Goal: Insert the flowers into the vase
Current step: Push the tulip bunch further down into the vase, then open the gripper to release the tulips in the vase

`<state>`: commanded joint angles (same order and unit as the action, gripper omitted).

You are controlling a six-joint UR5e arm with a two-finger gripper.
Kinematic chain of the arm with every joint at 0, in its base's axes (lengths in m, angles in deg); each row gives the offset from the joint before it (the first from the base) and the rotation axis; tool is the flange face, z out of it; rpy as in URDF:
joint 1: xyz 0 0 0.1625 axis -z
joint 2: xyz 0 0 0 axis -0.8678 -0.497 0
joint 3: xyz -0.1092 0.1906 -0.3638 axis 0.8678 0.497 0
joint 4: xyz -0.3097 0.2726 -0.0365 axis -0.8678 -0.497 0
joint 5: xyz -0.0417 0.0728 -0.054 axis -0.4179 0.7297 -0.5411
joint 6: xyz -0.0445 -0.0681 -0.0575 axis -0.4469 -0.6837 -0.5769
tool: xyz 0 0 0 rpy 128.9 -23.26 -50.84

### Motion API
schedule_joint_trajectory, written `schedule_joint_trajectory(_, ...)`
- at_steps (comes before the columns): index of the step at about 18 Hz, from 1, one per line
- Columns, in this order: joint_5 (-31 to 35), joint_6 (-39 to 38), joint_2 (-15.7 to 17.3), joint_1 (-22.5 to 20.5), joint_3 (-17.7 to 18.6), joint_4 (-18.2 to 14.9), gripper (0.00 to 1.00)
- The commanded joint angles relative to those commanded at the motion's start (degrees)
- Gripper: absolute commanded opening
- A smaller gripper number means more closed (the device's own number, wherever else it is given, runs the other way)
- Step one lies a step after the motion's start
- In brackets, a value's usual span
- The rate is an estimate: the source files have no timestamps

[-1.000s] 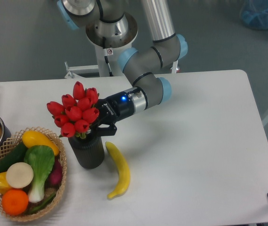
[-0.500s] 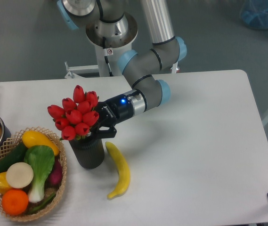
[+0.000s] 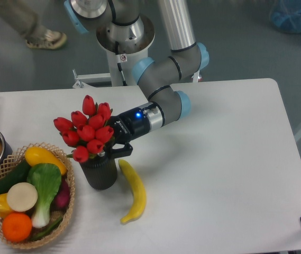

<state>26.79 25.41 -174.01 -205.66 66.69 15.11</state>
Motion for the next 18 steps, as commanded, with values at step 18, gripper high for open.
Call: schedule_joint_trajectory(18, 3.1, 0.2, 1.4, -1.9, 0.9, 0.3, 1.00)
